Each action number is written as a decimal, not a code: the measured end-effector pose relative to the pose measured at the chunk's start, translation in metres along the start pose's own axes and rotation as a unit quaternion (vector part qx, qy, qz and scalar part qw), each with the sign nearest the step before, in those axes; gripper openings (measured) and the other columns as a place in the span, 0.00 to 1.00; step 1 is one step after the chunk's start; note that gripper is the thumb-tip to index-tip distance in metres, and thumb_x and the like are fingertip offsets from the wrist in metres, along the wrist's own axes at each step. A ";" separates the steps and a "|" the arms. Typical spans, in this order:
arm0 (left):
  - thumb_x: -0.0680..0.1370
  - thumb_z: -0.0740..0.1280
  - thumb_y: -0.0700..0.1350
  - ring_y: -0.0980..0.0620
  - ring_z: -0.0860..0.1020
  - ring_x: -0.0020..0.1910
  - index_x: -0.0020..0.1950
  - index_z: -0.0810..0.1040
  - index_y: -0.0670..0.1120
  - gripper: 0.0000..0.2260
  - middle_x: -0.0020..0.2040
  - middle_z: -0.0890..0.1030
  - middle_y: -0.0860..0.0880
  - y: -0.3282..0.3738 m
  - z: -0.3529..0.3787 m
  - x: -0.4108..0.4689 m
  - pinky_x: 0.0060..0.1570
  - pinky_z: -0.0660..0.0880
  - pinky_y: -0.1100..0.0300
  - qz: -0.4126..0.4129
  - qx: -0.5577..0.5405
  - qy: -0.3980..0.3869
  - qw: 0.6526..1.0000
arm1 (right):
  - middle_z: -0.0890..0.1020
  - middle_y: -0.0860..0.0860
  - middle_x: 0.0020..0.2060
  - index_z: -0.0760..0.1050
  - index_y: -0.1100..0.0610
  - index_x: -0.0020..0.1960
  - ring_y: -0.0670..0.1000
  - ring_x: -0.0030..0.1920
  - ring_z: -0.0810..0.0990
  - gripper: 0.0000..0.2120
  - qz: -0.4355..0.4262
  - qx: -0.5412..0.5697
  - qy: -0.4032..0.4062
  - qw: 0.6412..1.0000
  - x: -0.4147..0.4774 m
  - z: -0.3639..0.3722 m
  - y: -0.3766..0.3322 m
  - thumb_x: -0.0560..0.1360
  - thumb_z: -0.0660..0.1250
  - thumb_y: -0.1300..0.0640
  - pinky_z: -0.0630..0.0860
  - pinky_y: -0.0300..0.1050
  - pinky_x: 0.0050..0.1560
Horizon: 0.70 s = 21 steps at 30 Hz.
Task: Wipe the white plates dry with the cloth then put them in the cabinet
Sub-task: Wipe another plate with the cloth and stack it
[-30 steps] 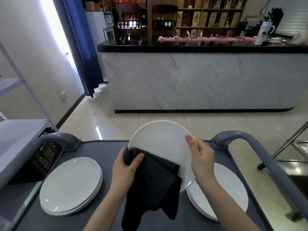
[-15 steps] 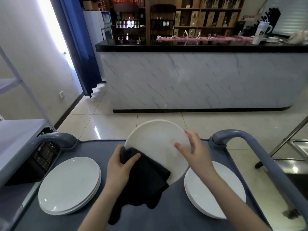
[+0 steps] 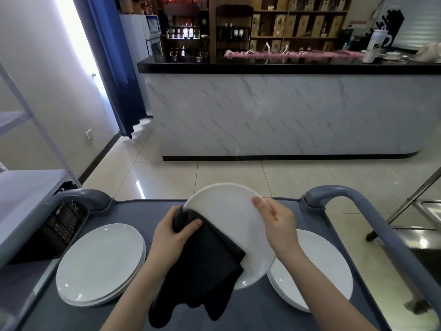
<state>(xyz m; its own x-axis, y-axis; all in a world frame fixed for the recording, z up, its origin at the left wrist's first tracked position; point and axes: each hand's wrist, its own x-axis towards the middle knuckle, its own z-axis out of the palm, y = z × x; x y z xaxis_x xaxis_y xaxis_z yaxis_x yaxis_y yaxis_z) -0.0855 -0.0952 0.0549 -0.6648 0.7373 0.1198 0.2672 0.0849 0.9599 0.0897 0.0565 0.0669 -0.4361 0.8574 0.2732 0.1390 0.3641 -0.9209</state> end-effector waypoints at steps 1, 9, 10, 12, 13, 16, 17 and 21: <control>0.72 0.74 0.50 0.57 0.80 0.44 0.47 0.78 0.56 0.07 0.43 0.83 0.54 -0.003 0.001 -0.004 0.46 0.75 0.58 -0.011 -0.015 0.004 1.000 | 0.60 0.46 0.27 0.59 0.59 0.33 0.46 0.30 0.59 0.26 0.014 0.008 0.014 1.000 -0.002 0.000 0.002 0.77 0.64 0.42 0.56 0.40 0.30; 0.75 0.72 0.46 0.61 0.79 0.44 0.49 0.75 0.59 0.10 0.42 0.82 0.59 -0.002 0.017 -0.019 0.39 0.72 0.71 0.046 0.045 0.095 0.993 | 0.73 0.45 0.43 0.71 0.51 0.44 0.48 0.42 0.74 0.15 -0.001 -0.259 0.073 0.963 0.000 -0.008 0.000 0.76 0.66 0.39 0.72 0.48 0.38; 0.74 0.72 0.46 0.62 0.79 0.44 0.48 0.75 0.61 0.11 0.42 0.82 0.60 0.000 0.018 -0.019 0.39 0.71 0.74 0.056 0.048 0.098 0.992 | 0.74 0.45 0.43 0.72 0.51 0.44 0.49 0.42 0.75 0.15 -0.001 -0.254 0.050 0.966 -0.005 -0.004 -0.003 0.77 0.64 0.39 0.73 0.48 0.39; 0.74 0.73 0.45 0.63 0.79 0.44 0.47 0.75 0.63 0.13 0.42 0.82 0.61 0.002 0.020 -0.019 0.40 0.70 0.76 0.073 0.057 0.091 0.991 | 0.77 0.44 0.47 0.76 0.51 0.52 0.48 0.47 0.78 0.16 0.017 -0.218 -0.008 0.976 -0.018 0.008 -0.011 0.77 0.62 0.38 0.76 0.47 0.47; 0.75 0.73 0.44 0.63 0.79 0.44 0.47 0.75 0.64 0.14 0.42 0.81 0.61 0.002 0.022 -0.019 0.40 0.70 0.76 0.084 0.063 0.082 0.991 | 0.77 0.44 0.52 0.75 0.50 0.58 0.47 0.51 0.79 0.18 0.024 -0.201 -0.019 0.979 -0.023 0.014 -0.013 0.78 0.61 0.38 0.76 0.46 0.51; 0.75 0.73 0.41 0.60 0.80 0.45 0.49 0.76 0.64 0.17 0.44 0.82 0.61 0.000 0.027 -0.021 0.43 0.72 0.74 0.114 0.072 0.058 0.989 | 0.71 0.46 0.68 0.68 0.52 0.70 0.49 0.62 0.76 0.27 0.047 -0.162 -0.019 0.986 -0.034 0.033 -0.024 0.78 0.60 0.37 0.72 0.43 0.59; 0.74 0.72 0.39 0.60 0.81 0.46 0.50 0.77 0.63 0.17 0.45 0.83 0.61 0.000 0.030 -0.022 0.44 0.72 0.73 0.122 0.078 0.054 0.988 | 0.68 0.47 0.70 0.66 0.53 0.72 0.49 0.64 0.74 0.29 0.062 -0.144 -0.027 0.987 -0.036 0.038 -0.028 0.77 0.60 0.37 0.69 0.40 0.59; 0.73 0.71 0.42 0.62 0.80 0.48 0.54 0.77 0.59 0.15 0.48 0.82 0.62 -0.001 0.038 -0.029 0.46 0.74 0.69 0.169 0.114 0.055 0.978 | 0.70 0.49 0.67 0.69 0.57 0.67 0.47 0.59 0.74 0.30 0.116 -0.064 -0.040 0.990 -0.039 0.052 -0.038 0.76 0.62 0.36 0.68 0.33 0.53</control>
<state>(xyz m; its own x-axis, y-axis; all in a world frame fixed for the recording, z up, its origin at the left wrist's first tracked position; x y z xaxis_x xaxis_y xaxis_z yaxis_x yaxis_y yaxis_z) -0.0401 -0.0906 0.0406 -0.5797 0.6736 0.4585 0.6242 0.0054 0.7812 0.0551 -0.0093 0.0770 -0.4473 0.8938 0.0317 0.3522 0.2087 -0.9124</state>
